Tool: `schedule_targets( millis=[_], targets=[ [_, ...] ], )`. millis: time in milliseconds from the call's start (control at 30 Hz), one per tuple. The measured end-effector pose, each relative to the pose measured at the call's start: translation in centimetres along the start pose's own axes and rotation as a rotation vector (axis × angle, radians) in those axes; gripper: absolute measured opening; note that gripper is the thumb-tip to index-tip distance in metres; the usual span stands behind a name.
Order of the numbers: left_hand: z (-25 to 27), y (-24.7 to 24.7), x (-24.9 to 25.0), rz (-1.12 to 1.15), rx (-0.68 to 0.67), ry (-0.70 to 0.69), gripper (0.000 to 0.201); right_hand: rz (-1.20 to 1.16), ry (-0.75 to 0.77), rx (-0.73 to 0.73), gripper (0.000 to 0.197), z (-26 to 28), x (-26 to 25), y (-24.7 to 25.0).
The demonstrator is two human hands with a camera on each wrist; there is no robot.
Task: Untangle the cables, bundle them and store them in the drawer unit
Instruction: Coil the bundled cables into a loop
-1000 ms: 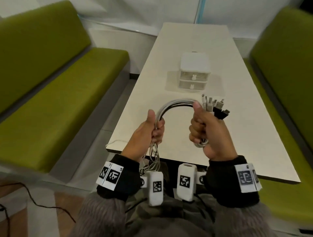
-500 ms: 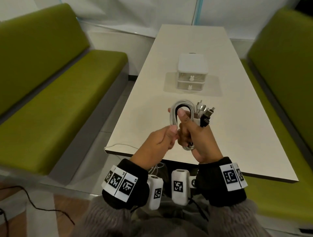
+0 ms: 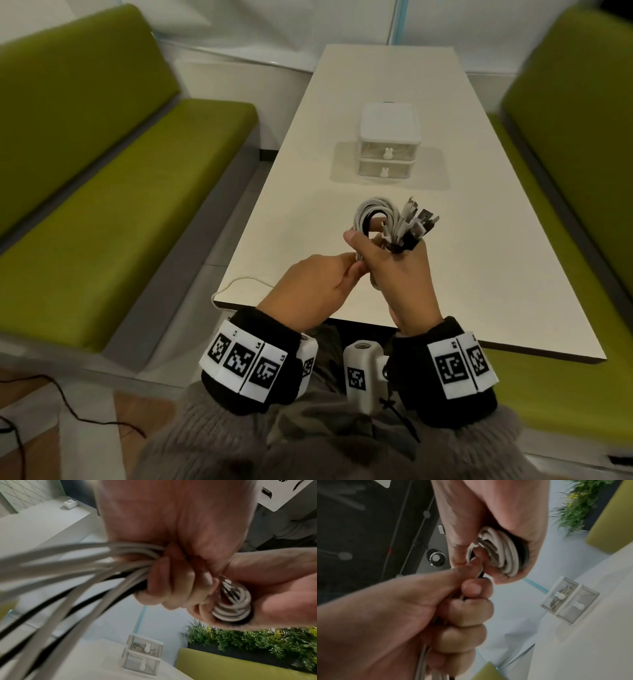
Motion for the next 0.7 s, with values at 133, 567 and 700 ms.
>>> schedule_targets(
  millis=[133, 567, 700],
  targets=[
    [-0.1, -0.6, 0.5, -0.053, -0.011, -0.001, 0.033, 0.001, -0.074, -0.030, 0.020, -0.1, 1.0, -0.5],
    [-0.4, -1.0, 0.1, 0.236, -0.052, -0.068, 0.025, -0.572, -0.234, -0.044, 0.028, -0.2, 0.8, -0.1],
    [-1.0, -0.8, 0.2, 0.322, -0.086, -0.074, 0.021, -0.649, -0.210, 0.014, 0.030, -0.3, 0.7, 0.3]
  ],
)
Point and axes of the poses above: each hand's wrist, its own z-axis away from the middle knuckle, its own y-axis out of the back of the hand, x = y × z, the point moved 5 cm from there along -z, towards the middle knuckle, and after that the axes turned 2 degrees about y, right-handed, at the moved point
